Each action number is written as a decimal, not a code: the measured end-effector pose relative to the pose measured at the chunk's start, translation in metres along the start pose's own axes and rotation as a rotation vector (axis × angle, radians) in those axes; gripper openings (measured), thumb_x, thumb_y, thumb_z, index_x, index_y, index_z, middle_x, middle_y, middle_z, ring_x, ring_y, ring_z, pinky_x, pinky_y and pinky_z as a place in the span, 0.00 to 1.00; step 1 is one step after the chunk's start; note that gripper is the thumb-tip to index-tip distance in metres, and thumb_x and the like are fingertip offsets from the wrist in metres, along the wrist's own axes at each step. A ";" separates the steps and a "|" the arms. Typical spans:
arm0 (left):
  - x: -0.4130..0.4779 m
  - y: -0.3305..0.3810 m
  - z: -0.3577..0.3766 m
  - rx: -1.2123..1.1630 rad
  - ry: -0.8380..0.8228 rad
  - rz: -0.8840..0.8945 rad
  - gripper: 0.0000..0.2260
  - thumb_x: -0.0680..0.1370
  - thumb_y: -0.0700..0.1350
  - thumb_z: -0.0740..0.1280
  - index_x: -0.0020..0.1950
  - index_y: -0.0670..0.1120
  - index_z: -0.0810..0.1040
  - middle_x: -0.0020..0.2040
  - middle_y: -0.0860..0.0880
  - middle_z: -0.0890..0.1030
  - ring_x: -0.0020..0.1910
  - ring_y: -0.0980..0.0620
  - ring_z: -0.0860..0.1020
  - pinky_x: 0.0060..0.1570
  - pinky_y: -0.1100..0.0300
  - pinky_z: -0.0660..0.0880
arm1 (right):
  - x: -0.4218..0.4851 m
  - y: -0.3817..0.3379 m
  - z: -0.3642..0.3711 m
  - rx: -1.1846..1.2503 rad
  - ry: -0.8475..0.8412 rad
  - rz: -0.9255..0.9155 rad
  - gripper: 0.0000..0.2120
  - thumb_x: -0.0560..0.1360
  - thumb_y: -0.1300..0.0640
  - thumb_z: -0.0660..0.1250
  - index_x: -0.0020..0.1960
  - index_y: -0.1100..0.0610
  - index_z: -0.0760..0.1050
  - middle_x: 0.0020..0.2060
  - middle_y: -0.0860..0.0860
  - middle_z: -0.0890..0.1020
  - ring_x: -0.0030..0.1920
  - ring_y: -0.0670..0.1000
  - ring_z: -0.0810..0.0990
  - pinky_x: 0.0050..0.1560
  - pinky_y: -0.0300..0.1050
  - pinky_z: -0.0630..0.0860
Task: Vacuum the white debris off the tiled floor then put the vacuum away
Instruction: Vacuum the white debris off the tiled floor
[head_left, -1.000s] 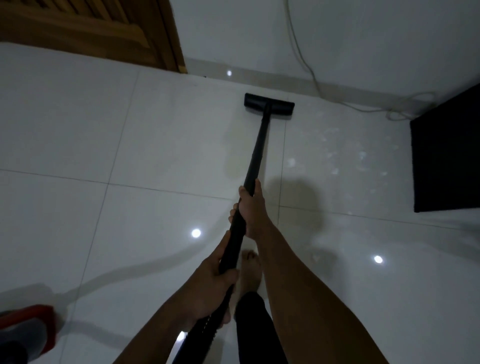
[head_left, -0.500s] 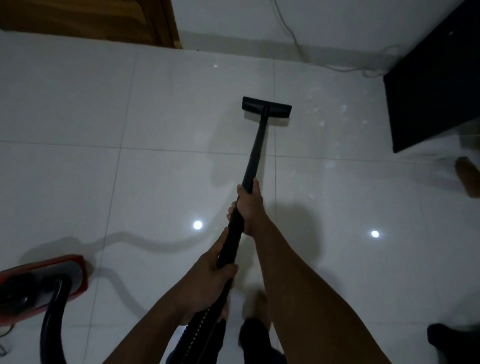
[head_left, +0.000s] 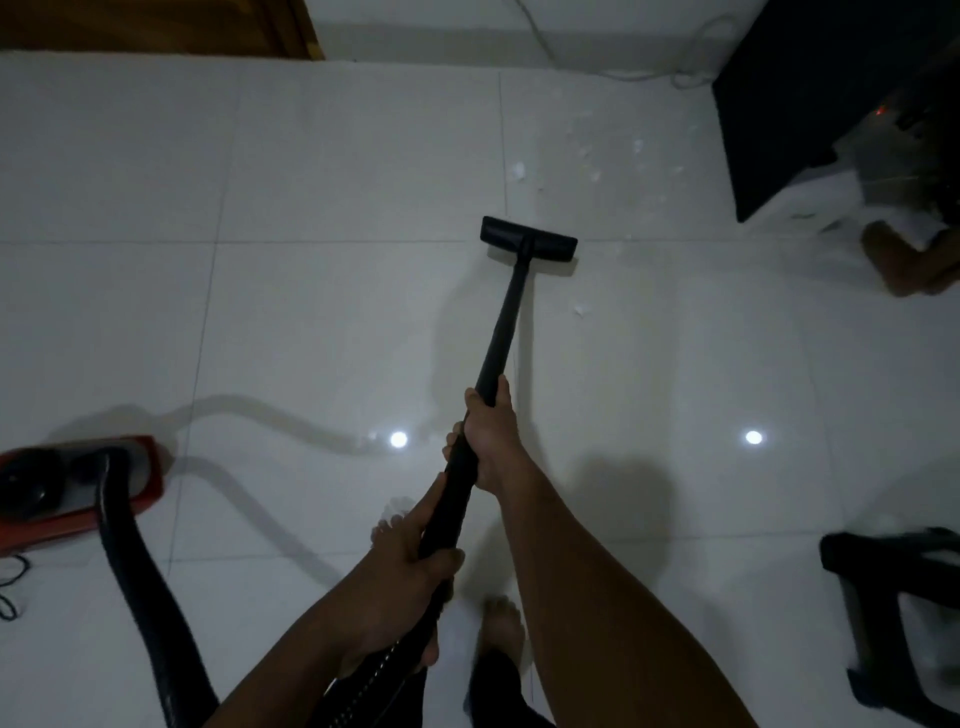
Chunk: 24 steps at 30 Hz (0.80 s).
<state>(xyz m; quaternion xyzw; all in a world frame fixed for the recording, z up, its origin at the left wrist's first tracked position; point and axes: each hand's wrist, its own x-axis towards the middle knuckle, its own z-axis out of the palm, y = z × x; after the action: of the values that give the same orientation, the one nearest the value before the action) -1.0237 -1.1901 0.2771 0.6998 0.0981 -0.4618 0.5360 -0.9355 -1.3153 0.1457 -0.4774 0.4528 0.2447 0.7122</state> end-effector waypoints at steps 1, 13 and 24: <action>-0.008 -0.008 0.010 0.006 -0.011 0.001 0.35 0.81 0.36 0.59 0.76 0.68 0.52 0.34 0.45 0.78 0.27 0.53 0.74 0.31 0.60 0.73 | -0.008 0.011 -0.009 0.008 0.003 0.002 0.30 0.85 0.54 0.61 0.80 0.34 0.52 0.33 0.54 0.71 0.24 0.48 0.72 0.28 0.43 0.76; -0.081 -0.107 0.074 0.031 -0.098 -0.057 0.34 0.81 0.38 0.60 0.75 0.70 0.51 0.35 0.49 0.79 0.27 0.56 0.77 0.29 0.63 0.76 | -0.066 0.149 -0.074 0.075 0.113 0.039 0.29 0.84 0.54 0.62 0.78 0.35 0.56 0.29 0.53 0.71 0.24 0.48 0.72 0.28 0.43 0.75; -0.134 -0.169 0.107 -0.009 -0.157 -0.220 0.32 0.82 0.40 0.60 0.75 0.70 0.52 0.39 0.36 0.78 0.24 0.42 0.75 0.25 0.54 0.77 | -0.112 0.228 -0.099 0.064 0.152 0.095 0.26 0.84 0.54 0.61 0.78 0.38 0.58 0.31 0.54 0.72 0.27 0.49 0.73 0.26 0.42 0.75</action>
<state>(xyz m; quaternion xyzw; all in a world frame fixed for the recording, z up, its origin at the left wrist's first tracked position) -1.2628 -1.1633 0.2665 0.6440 0.1340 -0.5708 0.4914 -1.2063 -1.2985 0.1262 -0.4496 0.5352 0.2268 0.6782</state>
